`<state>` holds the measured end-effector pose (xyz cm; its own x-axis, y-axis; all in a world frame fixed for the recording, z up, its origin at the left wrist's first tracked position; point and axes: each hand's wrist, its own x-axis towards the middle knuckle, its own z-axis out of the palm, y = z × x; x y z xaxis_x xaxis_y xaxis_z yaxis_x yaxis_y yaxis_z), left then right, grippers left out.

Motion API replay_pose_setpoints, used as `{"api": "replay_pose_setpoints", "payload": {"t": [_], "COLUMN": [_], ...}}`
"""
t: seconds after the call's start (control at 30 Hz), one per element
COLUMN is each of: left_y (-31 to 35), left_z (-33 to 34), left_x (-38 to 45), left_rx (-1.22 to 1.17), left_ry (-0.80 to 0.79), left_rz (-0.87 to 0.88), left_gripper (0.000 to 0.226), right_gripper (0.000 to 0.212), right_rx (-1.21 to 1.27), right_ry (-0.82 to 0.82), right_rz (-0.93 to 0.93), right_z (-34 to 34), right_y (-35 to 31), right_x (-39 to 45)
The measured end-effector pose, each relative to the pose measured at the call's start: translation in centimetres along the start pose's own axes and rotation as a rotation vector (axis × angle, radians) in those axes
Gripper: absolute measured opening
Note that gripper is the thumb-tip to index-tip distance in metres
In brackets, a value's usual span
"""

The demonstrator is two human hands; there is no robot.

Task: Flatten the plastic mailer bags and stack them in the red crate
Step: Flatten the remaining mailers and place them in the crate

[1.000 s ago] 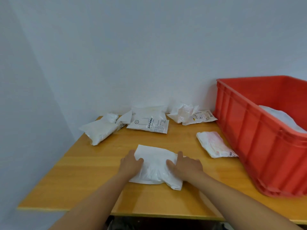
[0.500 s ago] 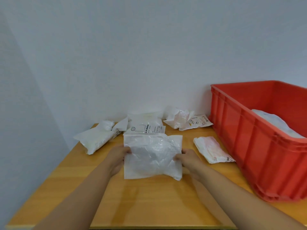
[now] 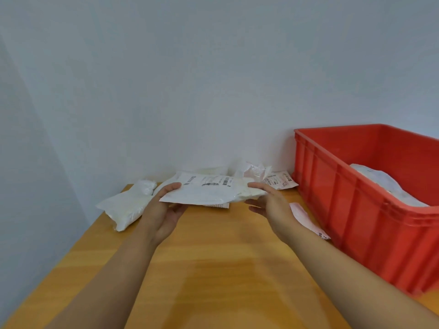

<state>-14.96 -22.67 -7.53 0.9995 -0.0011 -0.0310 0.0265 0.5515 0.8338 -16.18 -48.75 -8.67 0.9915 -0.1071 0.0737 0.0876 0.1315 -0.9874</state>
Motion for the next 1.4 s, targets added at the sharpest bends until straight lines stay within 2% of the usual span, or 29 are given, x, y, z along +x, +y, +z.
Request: {"api": "replay_pose_setpoints", "payload": {"t": [0.13, 0.23, 0.27, 0.37, 0.4, 0.5, 0.57, 0.67, 0.77, 0.9, 0.97, 1.03, 1.1, 1.2, 1.4], "left_y": [1.0, 1.5, 1.6, 1.7, 1.9, 2.1, 2.1, 2.2, 2.8, 3.3, 2.9, 2.1, 0.8, -1.6, -6.9], "left_z": [-0.3, -0.1, 0.3, 1.3, 1.5, 2.5, 3.7, 6.4, 9.7, 14.2, 17.0, 20.2, 23.3, 27.8, 35.3], "left_x": [0.0, 0.1, 0.2, 0.7, 0.6, 0.6, 0.5, 1.1, 1.7, 2.2, 2.3, 2.4, 2.5, 2.9, 3.7], "left_rx": [-0.1, -0.016, 0.04, 0.161, 0.19, 0.249, 0.253, 0.255, 0.284, 0.328, 0.366, 0.43, 0.503, 0.576, 0.733], "left_ry": [-0.048, -0.066, -0.064, -0.074, -0.065, -0.141, -0.178, -0.141, -0.115, -0.159, -0.212, -0.263, -0.301, -0.35, -0.381], "left_rz": [-0.084, -0.076, -0.063, -0.042, -0.033, -0.073, -0.062, 0.033, 0.139, 0.222, 0.234, 0.218, 0.19, 0.19, 0.281], "left_gripper": [0.026, 0.028, 0.031, 0.069, 0.072, 0.053, 0.044, 0.039, 0.031, 0.019, 0.016, 0.014, 0.012, 0.017, 0.048], "right_gripper": [0.031, 0.016, 0.017, 0.028, 0.032, 0.036, 0.031, 0.024, 0.034, 0.051, 0.033, 0.012, 0.011, 0.013, 0.016], "right_rx": [0.211, 0.172, 0.142, 0.097, 0.09, 0.109, 0.168, 0.183, -0.097, -0.354, -0.35, -0.361, -0.408, -0.496, -0.743], "right_ry": [0.013, -0.006, -0.031, -0.114, -0.128, -0.1, -0.003, 0.177, 0.245, 0.14, 0.125, 0.178, 0.257, 0.381, 0.582], "right_rz": [0.068, 0.047, 0.031, -0.002, -0.019, -0.084, -0.11, -0.119, -0.208, -0.224, -0.233, -0.262, -0.275, -0.288, -0.256], "right_z": [-0.6, -1.0, -1.2, -1.4, -1.4, -1.6, -1.8, -2.0, -3.6, -7.6, -10.2, -13.3, -16.3, -20.8, -28.6], "right_y": [-1.4, -2.2, -2.4, -3.3, -3.8, -5.2, -6.0, -7.8, -10.5, -15.4, -17.4, -18.9, -20.2, -21.4, -22.7], "right_x": [-0.2, 0.2, 0.4, 0.6, 0.5, 0.4, 0.7, 1.4, 2.7, 3.0, 3.4, 3.9, 4.0, 4.1, 3.6]}}
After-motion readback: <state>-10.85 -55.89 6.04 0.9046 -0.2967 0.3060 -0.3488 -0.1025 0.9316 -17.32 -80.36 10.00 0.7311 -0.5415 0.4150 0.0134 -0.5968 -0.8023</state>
